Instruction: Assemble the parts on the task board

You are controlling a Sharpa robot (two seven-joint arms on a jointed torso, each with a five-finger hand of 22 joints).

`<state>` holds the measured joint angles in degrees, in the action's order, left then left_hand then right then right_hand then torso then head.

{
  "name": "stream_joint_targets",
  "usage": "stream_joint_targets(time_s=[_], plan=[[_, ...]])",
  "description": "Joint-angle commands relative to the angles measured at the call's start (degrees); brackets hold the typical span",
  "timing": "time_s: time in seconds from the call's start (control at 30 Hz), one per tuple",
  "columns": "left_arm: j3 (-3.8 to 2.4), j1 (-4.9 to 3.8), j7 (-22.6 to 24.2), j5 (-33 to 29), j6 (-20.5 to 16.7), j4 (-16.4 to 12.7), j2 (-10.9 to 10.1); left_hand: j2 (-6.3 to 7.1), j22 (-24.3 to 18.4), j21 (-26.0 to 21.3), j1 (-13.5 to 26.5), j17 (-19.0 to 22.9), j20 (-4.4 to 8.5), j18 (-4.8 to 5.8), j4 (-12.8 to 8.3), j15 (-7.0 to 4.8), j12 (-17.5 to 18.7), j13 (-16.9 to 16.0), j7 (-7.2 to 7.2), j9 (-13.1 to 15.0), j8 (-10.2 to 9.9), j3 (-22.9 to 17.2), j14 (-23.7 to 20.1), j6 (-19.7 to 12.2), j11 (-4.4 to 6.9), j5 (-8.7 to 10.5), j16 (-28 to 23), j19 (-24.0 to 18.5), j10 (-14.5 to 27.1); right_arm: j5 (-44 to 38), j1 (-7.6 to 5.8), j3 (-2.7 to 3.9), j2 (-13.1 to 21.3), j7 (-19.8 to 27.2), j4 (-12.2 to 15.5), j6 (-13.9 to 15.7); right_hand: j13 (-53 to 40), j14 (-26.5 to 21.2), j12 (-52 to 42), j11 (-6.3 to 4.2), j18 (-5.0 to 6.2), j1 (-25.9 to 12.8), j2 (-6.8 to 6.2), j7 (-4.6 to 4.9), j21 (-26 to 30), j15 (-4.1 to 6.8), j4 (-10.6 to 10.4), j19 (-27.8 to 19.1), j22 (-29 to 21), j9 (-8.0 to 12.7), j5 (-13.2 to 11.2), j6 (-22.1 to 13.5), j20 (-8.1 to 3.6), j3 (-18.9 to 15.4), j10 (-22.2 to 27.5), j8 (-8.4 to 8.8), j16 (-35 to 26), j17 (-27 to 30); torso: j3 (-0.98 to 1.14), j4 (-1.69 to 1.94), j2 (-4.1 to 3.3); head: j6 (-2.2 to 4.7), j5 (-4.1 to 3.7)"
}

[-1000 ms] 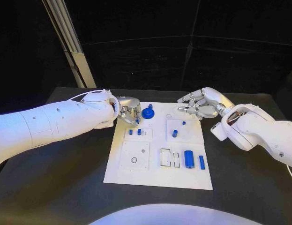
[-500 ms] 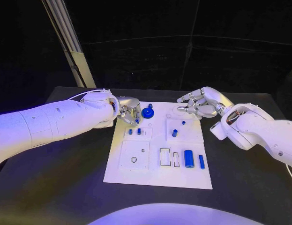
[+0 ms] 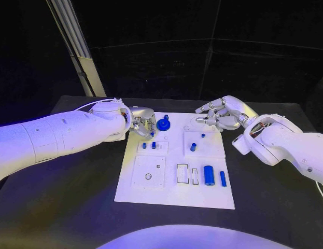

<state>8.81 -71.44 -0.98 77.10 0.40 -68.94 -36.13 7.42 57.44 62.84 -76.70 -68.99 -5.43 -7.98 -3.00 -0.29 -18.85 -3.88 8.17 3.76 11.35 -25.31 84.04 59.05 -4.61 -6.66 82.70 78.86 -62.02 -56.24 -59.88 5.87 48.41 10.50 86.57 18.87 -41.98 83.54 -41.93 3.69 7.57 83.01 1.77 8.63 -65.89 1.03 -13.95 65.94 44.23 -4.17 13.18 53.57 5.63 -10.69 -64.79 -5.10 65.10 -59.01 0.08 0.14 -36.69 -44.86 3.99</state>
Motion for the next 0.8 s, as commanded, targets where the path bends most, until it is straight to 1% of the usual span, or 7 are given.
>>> stream_joint_targets(time_s=[0.03,0.4,0.57,0.63,0.67,0.73,0.8], plan=[[-0.03,-0.07,-0.2,-0.8,0.6,0.0,0.1,0.10,-0.2,-0.3,0.6,0.2,-0.21,0.97,0.0,0.19,0.3,0.0,0.05,0.0,-0.3,0.6,1.4,-0.4,-0.04,0.29,-0.4,-0.2,0.6,0.1,-0.08,0.03,0.0,0.4,0.1,0.1,0.1,0.2,-0.2,0.01,0.90,0.0,0.60,0.21,0.2,-0.31,-0.1,-0.4,0.1,0.0,0.2,-0.2,-0.06,-0.3,0.2,0.00,-0.1,-0.1,0.03,0.02,-0.01,0.01,-0.01],[-0.02,-0.07,-0.4,-0.8,0.8,0.0,0.0,0.17,-0.2,-0.4,0.7,0.2,-0.24,0.95,0.0,0.22,0.3,0.0,0.07,0.0,-0.4,0.7,1.4,-0.4,-0.06,0.30,-0.4,-0.2,0.7,0.1,-0.08,0.03,0.0,0.4,0.0,0.0,0.1,0.2,-0.2,0.01,0.90,0.0,0.60,0.21,0.2,-0.31,-0.1,-0.4,0.1,0.0,0.2,-0.2,-0.06,-0.3,0.2,0.00,-0.1,-0.1,0.04,0.01,0.02,0.02,0.00],[-0.02,-0.07,-0.5,-0.8,0.6,-0.1,-0.1,0.43,-0.3,-0.5,0.8,0.4,-0.28,0.93,-0.1,0.27,0.4,0.0,0.18,0.0,-0.6,0.9,1.3,-0.6,-0.13,0.30,-0.5,-0.3,0.8,0.1,-0.08,0.03,0.0,0.3,0.0,0.0,0.1,0.2,-0.2,0.00,0.93,0.0,0.65,0.20,0.3,-0.30,-0.1,-0.5,-0.1,0.0,0.2,-0.1,-0.06,-0.3,0.1,-0.03,-0.3,0.1,0.00,0.03,-0.02,0.09,-0.02],[-0.02,-0.07,-0.6,-0.8,0.4,-0.2,-0.2,0.98,-0.4,-0.6,0.9,0.5,-0.37,0.90,-0.2,0.52,0.6,0.0,0.60,-0.1,-1.4,1.3,1.3,-1.8,-0.40,0.24,-0.5,-0.4,1.5,0.1,-0.08,0.03,0.0,0.3,-0.1,0.1,0.1,0.2,-0.2,0.00,0.95,0.0,0.65,0.20,0.4,-0.30,-0.1,-0.5,-0.2,0.0,0.2,-0.1,-0.06,-0.3,0.1,-0.03,-0.4,0.2,0.01,0.03,-0.01,0.09,-0.02],[-0.02,-0.06,-0.7,-0.8,0.2,-0.3,-0.2,1.47,-0.5,-0.7,1.1,0.6,-0.54,0.92,-0.4,0.73,0.9,0.0,0.94,-0.2,-2.3,1.7,1.2,-3.3,-0.77,0.17,-0.6,-0.5,2.4,0.1,-0.08,0.03,0.0,0.3,-0.2,0.1,0.1,0.1,-0.2,0.00,1.00,0.0,0.65,0.20,0.5,-0.30,-0.1,-0.7,-0.5,0.0,0.1,-0.1,-0.06,-0.3,0.1,-0.03,-0.5,0.4,0.00,0.04,0.00,0.07,-0.03],[-0.02,-0.06,-0.8,-0.9,-0.4,-0.5,-0.4,2.07,-0.6,-0.9,1.3,1.1,-0.77,0.88,-0.5,0.89,1.5,0.1,0.98,-0.3,-4.0,2.6,1.1,-6.3,-0.93,0.18,-0.7,-0.6,4.5,0.1,-0.08,0.03,0.1,0.2,-0.3,0.3,0.2,-0.1,0.0,0.05,1.15,0.1,0.63,0.26,1.0,-0.34,-0.1,-1.1,-1.3,0.0,0.1,-0.3,-0.05,-0.4,0.5,0.06,-1.4,1.4,-0.01,0.06,0.01,0.09,-0.04],[-0.02,-0.06,-0.8,-1.2,-1.1,-0.7,-0.5,1.99,-1.0,-1.3,1.2,1.3,-0.92,0.74,-0.5,1.07,1.6,0.0,1.09,-0.1,-4.9,3.8,1.0,-8.0,-1.12,0.27,-0.8,-0.8,6.2,0.1,-0.08,0.03,0.1,0.2,-0.5,0.4,1.3,-1.0,1.3,0.18,1.55,0.4,0.85,0.37,2.6,-0.44,-0.3,-2.5,-3.8,0.1,0.1,-0.7,0.02,-0.7,1.6,0.15,-4.1,4.0,0.00,0.06,0.01,0.09,-0.02]])
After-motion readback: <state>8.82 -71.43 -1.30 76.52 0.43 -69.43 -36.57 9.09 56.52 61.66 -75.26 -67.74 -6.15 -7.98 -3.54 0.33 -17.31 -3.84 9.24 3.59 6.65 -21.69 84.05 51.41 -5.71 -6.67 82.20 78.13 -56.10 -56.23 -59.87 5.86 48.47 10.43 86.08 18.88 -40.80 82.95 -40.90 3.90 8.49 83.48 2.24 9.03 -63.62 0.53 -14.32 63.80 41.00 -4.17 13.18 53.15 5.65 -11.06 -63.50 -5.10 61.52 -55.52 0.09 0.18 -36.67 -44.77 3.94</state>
